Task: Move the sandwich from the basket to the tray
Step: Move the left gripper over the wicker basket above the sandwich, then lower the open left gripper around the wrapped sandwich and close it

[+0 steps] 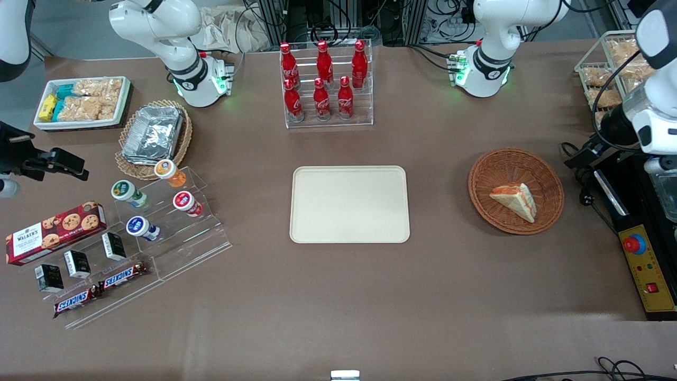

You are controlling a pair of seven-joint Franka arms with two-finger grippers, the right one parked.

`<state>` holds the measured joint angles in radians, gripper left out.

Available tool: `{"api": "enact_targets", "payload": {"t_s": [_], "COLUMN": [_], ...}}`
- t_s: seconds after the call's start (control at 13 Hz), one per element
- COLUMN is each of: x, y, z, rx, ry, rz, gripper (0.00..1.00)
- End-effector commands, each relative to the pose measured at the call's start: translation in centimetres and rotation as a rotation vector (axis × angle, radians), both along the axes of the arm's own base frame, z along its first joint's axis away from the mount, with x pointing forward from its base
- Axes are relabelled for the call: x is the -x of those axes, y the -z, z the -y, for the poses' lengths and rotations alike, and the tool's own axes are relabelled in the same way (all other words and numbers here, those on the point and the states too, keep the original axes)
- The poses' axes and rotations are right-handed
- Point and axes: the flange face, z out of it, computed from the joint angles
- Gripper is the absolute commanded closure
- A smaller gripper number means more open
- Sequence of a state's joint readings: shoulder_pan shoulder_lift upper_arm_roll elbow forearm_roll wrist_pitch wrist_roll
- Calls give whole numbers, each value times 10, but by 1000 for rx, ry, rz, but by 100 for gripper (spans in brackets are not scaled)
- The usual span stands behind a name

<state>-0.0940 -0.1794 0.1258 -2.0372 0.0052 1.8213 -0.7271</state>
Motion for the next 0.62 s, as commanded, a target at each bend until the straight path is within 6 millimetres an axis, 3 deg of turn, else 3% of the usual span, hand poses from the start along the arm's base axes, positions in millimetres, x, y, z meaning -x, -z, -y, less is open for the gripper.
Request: {"api": "enact_targets", "payload": {"t_s": [0.0,0.54], "x": [16,1], "y": [35,122], "z": [4,7], "rx": [-18,-16], "ry": [-67,-194], "rz": [14,19], "gripper": [0,0]}}
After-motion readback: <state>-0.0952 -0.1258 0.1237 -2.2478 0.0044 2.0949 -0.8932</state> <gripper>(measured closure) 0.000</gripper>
